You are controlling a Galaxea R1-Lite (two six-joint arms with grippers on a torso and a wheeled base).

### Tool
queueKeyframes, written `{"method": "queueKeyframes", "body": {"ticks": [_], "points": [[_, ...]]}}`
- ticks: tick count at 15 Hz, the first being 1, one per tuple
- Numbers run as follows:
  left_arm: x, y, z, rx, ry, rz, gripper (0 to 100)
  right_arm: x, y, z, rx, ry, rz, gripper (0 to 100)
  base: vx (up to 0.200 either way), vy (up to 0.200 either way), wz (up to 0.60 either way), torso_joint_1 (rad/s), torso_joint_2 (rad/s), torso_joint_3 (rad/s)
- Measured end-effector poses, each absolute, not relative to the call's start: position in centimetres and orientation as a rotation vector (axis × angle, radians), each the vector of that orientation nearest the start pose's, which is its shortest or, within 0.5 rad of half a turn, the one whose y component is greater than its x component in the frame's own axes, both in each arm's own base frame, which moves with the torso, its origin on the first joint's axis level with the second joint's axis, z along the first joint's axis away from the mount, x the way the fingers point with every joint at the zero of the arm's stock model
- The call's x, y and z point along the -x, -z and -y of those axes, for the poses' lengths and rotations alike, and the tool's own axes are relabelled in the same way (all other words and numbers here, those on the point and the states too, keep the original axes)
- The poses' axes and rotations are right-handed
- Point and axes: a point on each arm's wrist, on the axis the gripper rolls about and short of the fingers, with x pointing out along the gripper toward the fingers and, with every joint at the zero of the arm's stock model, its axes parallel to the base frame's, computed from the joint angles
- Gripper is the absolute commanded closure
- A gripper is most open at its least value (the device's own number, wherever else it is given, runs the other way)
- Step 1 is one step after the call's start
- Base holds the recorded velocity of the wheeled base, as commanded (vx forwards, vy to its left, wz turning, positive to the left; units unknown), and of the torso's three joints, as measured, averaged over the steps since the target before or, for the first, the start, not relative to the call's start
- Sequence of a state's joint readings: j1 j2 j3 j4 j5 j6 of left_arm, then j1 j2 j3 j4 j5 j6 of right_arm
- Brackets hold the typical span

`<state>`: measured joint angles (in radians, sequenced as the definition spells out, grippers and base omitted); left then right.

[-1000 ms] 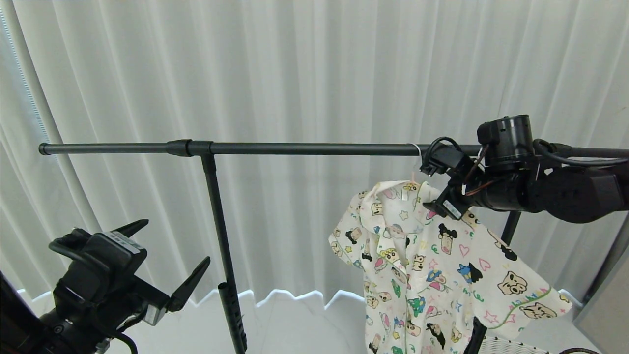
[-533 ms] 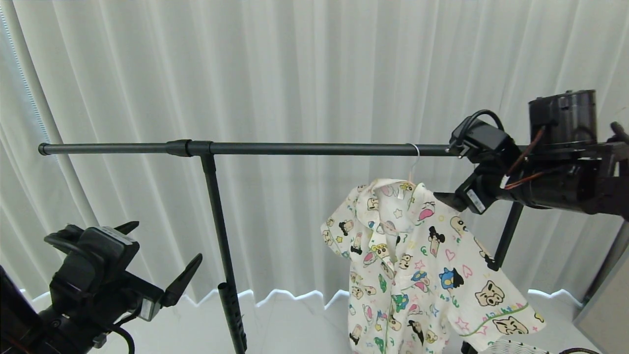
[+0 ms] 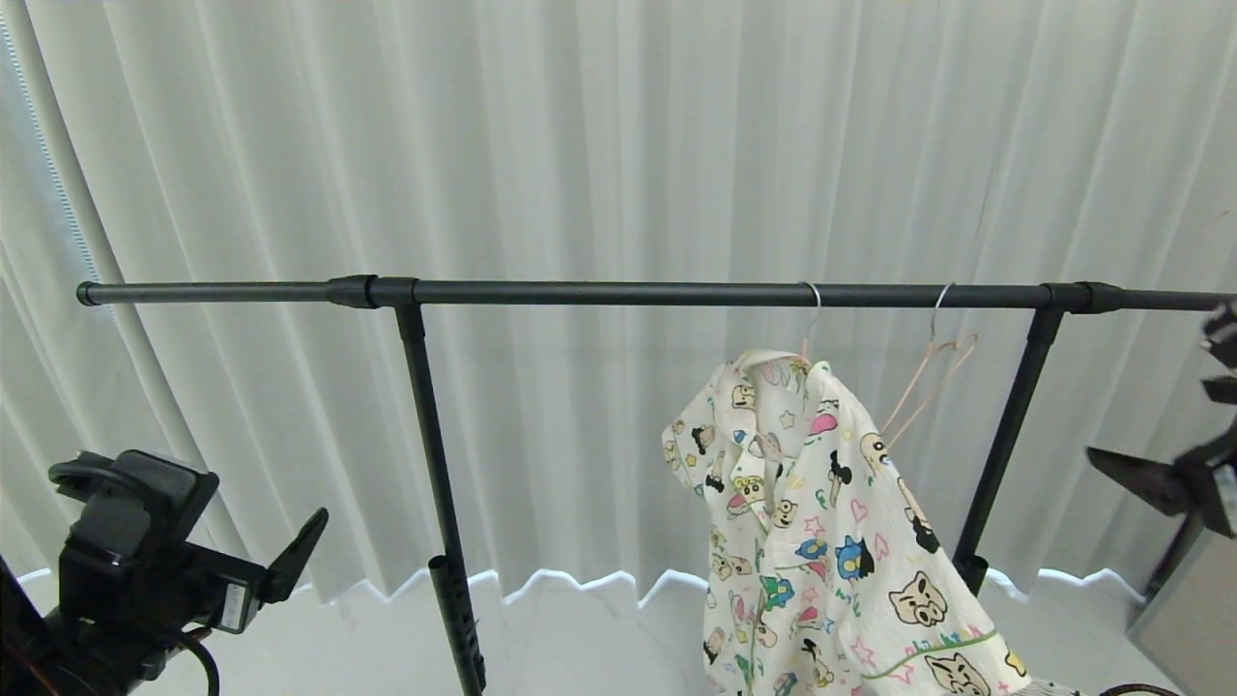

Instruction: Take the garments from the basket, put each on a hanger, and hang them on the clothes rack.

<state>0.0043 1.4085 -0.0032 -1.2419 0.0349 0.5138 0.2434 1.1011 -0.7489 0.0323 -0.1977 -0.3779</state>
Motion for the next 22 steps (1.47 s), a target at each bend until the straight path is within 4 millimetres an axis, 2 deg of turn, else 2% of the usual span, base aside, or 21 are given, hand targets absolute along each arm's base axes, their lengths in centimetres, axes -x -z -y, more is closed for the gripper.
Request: {"method": "queueKeyframes", "body": {"ticks": [2, 6, 10, 13, 16, 19, 22], "points": [[-15.5, -11.9, -0.9, -0.493, -0.045, -0.183, 0, -10.9, -21.8, -0.7, 0.465, 0.018, -0.436, 0, -0.200, 0.000, 0.00, 0.012, 0.00, 0.000], [-15.3, -12.1, -1.4, -0.464, -0.157, -0.198, 0, -5.7, -17.3, 0.7, 0.521, 0.135, -0.489, 0, -0.200, 0.000, 0.00, -0.006, 0.00, 0.002], [-15.0, -12.0, -1.5, -0.441, -0.210, -0.223, 0, -3.0, -14.0, 0.7, 0.527, 0.157, -0.488, 0, -0.200, 0.000, 0.00, 0.002, 0.00, 0.005], [-13.9, -11.2, -1.4, -0.444, -0.183, -0.327, 0, -1.4, -11.7, 0.6, 0.525, 0.167, -0.474, 0, -0.200, 0.000, 0.00, 0.005, 0.00, 0.002], [-11.0, -10.4, -1.2, -0.447, -0.149, -0.460, 0, -0.2, -9.8, 0.5, 0.522, 0.186, -0.439, 0, -0.133, 0.000, 0.00, 0.003, 0.00, 0.003], [-6.3, -9.4, -0.8, -0.450, -0.120, -0.555, 0, 0.4, -9.4, 0.4, 0.519, 0.196, -0.393, 0, 0.000, 0.000, 0.00, 0.000, 0.00, 0.000], [-2.2, -8.5, -0.5, -0.441, -0.108, -0.548, 0, 0.6, -9.4, 0.4, 0.519, 0.199, -0.369, 0, 0.000, 0.000, 0.00, 0.000, 0.00, 0.000]]}}
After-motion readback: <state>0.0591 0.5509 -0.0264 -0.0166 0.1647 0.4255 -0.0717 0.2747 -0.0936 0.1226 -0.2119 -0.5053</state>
